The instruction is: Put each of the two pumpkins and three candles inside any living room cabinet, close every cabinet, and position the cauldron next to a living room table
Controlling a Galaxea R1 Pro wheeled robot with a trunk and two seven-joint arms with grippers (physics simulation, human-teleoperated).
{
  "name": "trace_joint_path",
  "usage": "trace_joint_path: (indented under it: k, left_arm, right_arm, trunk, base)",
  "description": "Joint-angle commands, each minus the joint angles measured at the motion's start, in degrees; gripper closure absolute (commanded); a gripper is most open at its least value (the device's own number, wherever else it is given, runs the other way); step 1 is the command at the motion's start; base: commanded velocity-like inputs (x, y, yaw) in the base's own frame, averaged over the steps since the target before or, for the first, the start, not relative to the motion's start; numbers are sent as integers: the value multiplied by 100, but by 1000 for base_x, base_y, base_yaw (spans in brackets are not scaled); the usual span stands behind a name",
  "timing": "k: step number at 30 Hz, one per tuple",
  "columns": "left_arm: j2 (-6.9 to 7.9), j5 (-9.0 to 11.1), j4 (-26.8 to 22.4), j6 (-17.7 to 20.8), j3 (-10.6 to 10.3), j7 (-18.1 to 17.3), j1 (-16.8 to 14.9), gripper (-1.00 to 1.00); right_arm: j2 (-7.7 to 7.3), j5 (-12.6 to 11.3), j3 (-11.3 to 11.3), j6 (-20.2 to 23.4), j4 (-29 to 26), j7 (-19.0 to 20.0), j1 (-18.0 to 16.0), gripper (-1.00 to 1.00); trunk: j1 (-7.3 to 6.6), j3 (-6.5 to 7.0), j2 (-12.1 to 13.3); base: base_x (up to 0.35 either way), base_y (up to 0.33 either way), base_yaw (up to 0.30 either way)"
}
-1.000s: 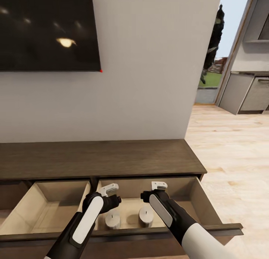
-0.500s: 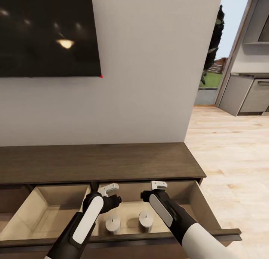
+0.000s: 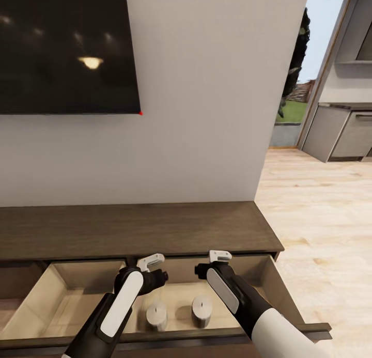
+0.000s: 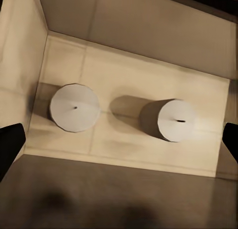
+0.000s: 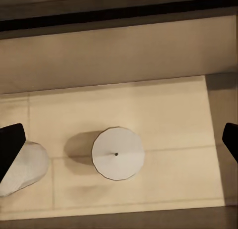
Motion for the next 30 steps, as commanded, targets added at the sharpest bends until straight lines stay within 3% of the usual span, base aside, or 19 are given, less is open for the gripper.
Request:
trace_joint_path:
  k: [1,30]
  left_arm:
    - [-1,55,-6,4,-4,60,-4,-100]
    - [22,55,-6,5,12,61,-2,-100]
  right_arm:
    - [-3,-50,18,7,-7,-52,-5,-100]
    - [-3,-122,2,7,6,-52,-5,-100]
  trunk:
    - [-23,13,39]
    - [-660,533,1202]
  base:
    - [0,0,0]
    - [-48,13,0]
